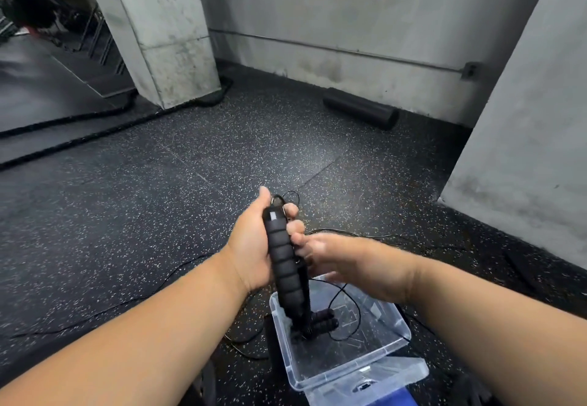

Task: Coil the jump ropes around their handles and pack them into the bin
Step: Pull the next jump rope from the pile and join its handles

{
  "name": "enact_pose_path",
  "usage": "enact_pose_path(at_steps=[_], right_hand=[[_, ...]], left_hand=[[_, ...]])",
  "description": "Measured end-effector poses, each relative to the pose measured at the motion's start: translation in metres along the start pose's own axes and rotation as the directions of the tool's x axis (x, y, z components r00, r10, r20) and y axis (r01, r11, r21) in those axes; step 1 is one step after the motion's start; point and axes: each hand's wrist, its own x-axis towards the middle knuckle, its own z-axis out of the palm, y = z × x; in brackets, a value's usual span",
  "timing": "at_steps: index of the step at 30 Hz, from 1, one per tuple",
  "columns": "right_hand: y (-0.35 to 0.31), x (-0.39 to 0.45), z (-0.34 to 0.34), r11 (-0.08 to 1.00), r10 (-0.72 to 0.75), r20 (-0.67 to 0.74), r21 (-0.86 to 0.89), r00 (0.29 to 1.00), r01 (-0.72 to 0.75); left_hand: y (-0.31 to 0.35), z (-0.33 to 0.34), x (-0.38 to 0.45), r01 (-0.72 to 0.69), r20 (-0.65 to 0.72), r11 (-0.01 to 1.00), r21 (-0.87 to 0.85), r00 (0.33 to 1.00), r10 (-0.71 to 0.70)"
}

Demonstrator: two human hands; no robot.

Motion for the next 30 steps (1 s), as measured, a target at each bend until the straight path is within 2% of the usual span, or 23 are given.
enact_pose_path(at_steps=[2,5,9,15,21,25,30], right_hand=[[0.005,-0.002,0.012,0.996,0.021,0.024,-0.087,0.999,-0.019],[0.012,-0.004,0.024,0.996,-0.015,0.032,-0.090,0.999,0.018],[0.006,0.001,0.024,0.999,-0.026,-0.050,0.039,0.998,0.028],[-0.005,0.002,0.029,0.967,-0.069,-0.189,0.230,0.980,0.112],[-0.006,0.003,0.040,0.939,-0.088,-0.269,0.298,0.959,0.170],[-0.006,0.004,0.044,0.955,-0.107,-0.330,0.230,0.938,0.190],[-0.003,0.003,0.049,0.947,-0.119,-0.377,0.237,0.918,0.219]], left_hand=[[0.005,-0.003,-0.004,-0.008,-0.031,0.999,-0.031,0.999,0.007],[0.006,-0.004,-0.008,-0.035,-0.036,0.998,0.050,0.999,0.037],[0.005,-0.001,-0.007,-0.080,-0.053,0.984,0.162,0.995,0.090],[0.001,-0.005,-0.008,-0.102,-0.139,0.975,0.199,0.982,0.131],[-0.004,0.000,-0.014,-0.138,-0.109,0.976,0.167,0.982,0.157],[-0.007,-0.002,-0.013,-0.156,-0.147,0.979,0.133,0.974,0.175],[-0.016,0.001,-0.011,-0.181,-0.171,0.979,0.094,0.966,0.195]])
